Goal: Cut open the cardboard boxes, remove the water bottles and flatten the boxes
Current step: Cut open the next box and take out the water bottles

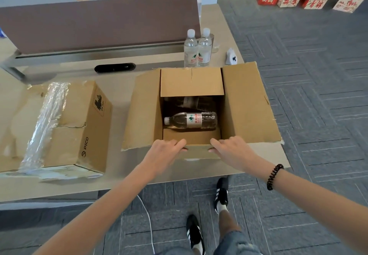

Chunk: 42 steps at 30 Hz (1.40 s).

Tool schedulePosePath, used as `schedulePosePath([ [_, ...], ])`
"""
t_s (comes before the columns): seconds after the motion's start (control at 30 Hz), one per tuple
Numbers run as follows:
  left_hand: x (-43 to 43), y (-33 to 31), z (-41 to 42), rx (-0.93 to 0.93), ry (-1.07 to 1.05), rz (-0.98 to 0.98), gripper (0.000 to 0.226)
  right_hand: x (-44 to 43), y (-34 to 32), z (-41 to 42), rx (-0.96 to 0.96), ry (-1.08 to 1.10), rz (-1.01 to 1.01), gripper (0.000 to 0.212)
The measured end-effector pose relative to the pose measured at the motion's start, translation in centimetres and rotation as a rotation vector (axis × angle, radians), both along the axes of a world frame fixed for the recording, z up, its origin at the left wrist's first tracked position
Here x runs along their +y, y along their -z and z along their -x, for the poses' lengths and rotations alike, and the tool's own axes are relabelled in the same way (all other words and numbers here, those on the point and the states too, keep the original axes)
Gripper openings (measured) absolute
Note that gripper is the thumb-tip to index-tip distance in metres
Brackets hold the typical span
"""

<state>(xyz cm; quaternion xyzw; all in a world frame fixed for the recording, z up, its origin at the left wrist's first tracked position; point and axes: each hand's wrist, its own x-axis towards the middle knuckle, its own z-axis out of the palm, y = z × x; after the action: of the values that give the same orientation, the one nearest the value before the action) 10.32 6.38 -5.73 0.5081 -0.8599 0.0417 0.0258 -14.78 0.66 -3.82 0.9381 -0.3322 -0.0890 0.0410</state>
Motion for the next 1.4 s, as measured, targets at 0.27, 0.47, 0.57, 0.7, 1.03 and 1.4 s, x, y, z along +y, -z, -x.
schedulePosePath([
  [0.27,-0.1,1.7,0.2,0.172,-0.074,0.091,0.017,0.7,2.7,-0.1,-0.283,0.054,0.179,0.029],
  [0.47,0.3,1.1,0.0,0.209,-0.039,0.076,0.02,0.6,1.9,0.2,-0.269,0.027,0.143,0.034],
  [0.57,0.3,0.3,-0.5,0.197,-0.018,0.021,0.035,0.4,1.3,0.7,-0.189,-0.036,0.124,0.028],
  [0.7,0.1,-0.1,-1.1,0.168,0.028,-0.069,0.041,0.0,0.8,1.2,-0.077,-0.099,0.009,0.032],
  [1.03,0.4,-1.8,-1.4,0.319,-0.041,-0.293,0.023,0.2,-1.8,1.2,-0.207,0.191,-0.48,0.034],
  [1.4,-2.5,-1.7,-1.5,0.467,-0.225,-0.277,0.036,-4.4,-2.4,-1.7,-0.656,0.503,-0.652,0.024],
])
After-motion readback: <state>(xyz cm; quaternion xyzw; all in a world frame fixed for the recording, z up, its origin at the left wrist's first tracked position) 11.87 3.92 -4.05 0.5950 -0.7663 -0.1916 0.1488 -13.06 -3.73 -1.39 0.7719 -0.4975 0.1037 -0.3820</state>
